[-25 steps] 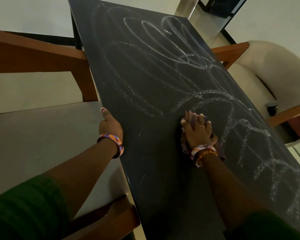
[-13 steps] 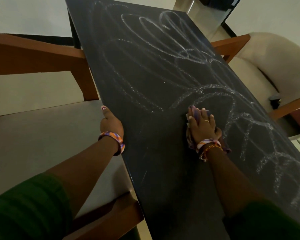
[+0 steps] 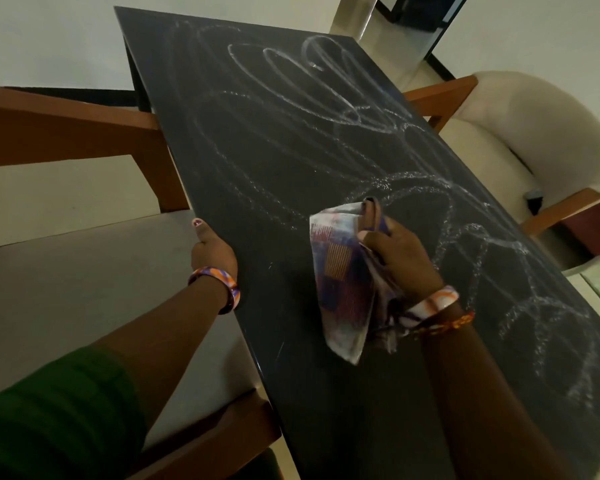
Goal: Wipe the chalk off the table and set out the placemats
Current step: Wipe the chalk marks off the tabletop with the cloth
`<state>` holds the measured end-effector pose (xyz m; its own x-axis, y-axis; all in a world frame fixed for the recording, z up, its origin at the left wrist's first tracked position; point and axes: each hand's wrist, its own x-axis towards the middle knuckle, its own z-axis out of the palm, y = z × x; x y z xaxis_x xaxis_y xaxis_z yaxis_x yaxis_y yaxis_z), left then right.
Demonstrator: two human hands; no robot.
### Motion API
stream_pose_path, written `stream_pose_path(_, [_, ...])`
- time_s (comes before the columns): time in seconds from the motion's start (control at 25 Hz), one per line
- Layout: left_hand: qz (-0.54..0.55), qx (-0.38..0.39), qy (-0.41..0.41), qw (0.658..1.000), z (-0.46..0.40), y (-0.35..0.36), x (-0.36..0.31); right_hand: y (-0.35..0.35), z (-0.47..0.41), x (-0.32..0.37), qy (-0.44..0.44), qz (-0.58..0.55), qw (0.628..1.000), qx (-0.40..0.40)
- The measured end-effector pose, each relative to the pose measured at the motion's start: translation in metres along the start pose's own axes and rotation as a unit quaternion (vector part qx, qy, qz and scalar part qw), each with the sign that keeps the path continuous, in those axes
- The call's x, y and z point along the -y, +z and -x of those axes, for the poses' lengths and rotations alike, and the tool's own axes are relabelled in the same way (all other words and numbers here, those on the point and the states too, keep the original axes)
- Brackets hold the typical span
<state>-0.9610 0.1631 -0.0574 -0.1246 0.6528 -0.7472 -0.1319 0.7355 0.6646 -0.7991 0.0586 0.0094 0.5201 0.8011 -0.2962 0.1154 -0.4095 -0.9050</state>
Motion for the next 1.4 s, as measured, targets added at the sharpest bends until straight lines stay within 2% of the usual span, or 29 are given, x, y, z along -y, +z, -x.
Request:
stream_pose_path(0.08, [-0.005,0.006,-0.001,1.000,0.003,-0.001,-0.001,-0.023,-0.013,-0.009,0.007,0.071,0.997,-0.028])
stream_pose_path(0.2, [-0.018,0.028,0.004,0.999,0.010,0.000,-0.002,-0.039,-0.028,-0.034,0.042,0.256,0.958,-0.126])
stream_pose_path(0.28, [-0.036,0.021,0.008,0.999,0.010,-0.001,-0.002,-0.018,-0.026,-0.046,0.040,0.349,0.932,-0.090])
stream_pose_path(0.4, [-0.079,-0.006,0.034,0.996,0.002,-0.001,0.002,0.051,-0.001,-0.062,-0.017,0.543,0.839,-0.013])
stream_pose_path(0.48, [-0.045,-0.007,0.045,0.998,-0.001,0.001,0.005,0.080,0.018,-0.070,-0.116,0.564,0.817,0.023])
stream_pose_path(0.56, [-0.064,-0.001,0.053,0.997,0.000,0.002,0.005,0.065,0.011,-0.076,-0.178,0.579,0.794,0.055])
stream_pose_path(0.6, [-0.052,-0.005,0.044,0.998,-0.001,0.002,0.004,0.045,-0.005,-0.079,-0.171,0.581,0.795,0.030])
stream_pose_path(0.64, [-0.023,-0.007,0.019,1.000,0.000,0.002,0.002,0.020,-0.024,-0.082,-0.128,0.581,0.803,-0.008])
stream_pose_path(0.72, [-0.019,0.000,0.004,1.000,0.006,0.002,0.000,-0.032,-0.060,-0.081,0.020,0.541,0.838,-0.072])
stream_pose_path(0.8, [-0.033,0.000,0.012,0.999,0.008,0.002,-0.002,-0.052,-0.074,-0.075,0.093,0.499,0.857,-0.093])
stream_pose_path(0.88, [-0.032,-0.008,0.018,0.999,0.003,0.002,0.000,-0.018,-0.058,-0.068,0.033,0.527,0.847,-0.066])
stream_pose_path(1.0, [-0.025,-0.009,0.016,1.000,0.000,0.003,0.002,0.073,0.006,-0.067,-0.165,0.554,0.815,0.038])
stream_pose_path(1.08, [-0.030,-0.005,0.014,0.999,-0.001,0.004,0.004,0.088,0.022,-0.071,-0.216,0.560,0.795,0.086])
stream_pose_path(1.16, [-0.027,-0.007,0.006,1.000,-0.003,0.003,0.003,0.054,-0.012,-0.074,-0.158,0.569,0.806,0.037])
stream_pose_path(1.32, [-0.023,-0.015,0.004,1.000,-0.002,0.005,0.002,-0.030,-0.079,-0.076,0.063,0.527,0.844,-0.075])
stream_pose_path(1.4, [0.018,-0.016,-0.008,1.000,-0.003,0.002,0.004,-0.013,-0.073,-0.073,0.061,0.552,0.828,-0.080])
